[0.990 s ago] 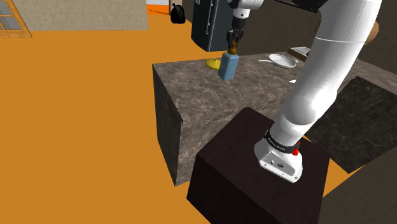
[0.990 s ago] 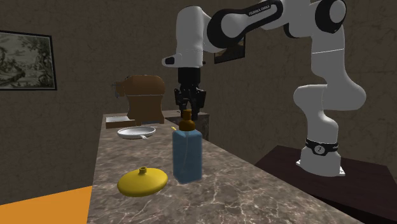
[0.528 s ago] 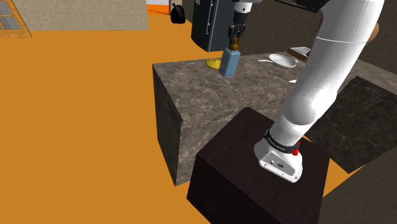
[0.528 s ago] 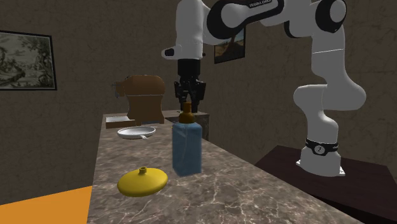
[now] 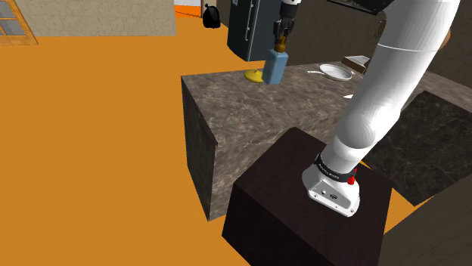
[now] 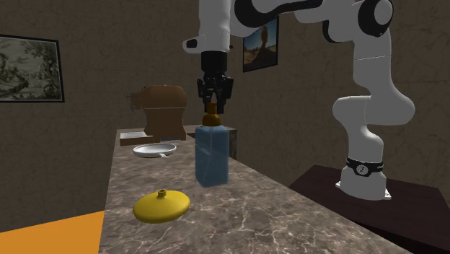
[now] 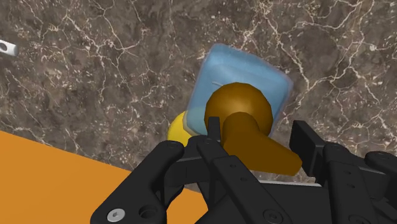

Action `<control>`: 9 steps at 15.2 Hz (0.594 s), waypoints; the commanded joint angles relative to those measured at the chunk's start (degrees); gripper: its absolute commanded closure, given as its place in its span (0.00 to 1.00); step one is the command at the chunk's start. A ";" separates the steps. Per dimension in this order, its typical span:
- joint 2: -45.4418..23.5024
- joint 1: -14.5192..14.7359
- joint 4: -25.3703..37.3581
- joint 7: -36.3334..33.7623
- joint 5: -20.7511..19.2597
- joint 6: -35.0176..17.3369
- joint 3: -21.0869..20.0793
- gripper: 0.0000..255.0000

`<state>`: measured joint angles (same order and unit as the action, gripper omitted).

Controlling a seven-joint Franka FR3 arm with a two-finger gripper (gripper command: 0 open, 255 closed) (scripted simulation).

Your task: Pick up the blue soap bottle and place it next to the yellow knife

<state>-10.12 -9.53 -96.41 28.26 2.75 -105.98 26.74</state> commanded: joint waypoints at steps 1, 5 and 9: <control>0.21 0.01 1.41 -0.07 -0.11 1.58 0.03 1.00; 0.81 -2.16 1.01 3.63 -0.12 1.72 1.56 1.00; 0.75 -5.25 0.87 8.85 0.29 1.52 3.61 1.00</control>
<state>-9.34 -14.08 -95.25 35.85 2.93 -104.13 29.89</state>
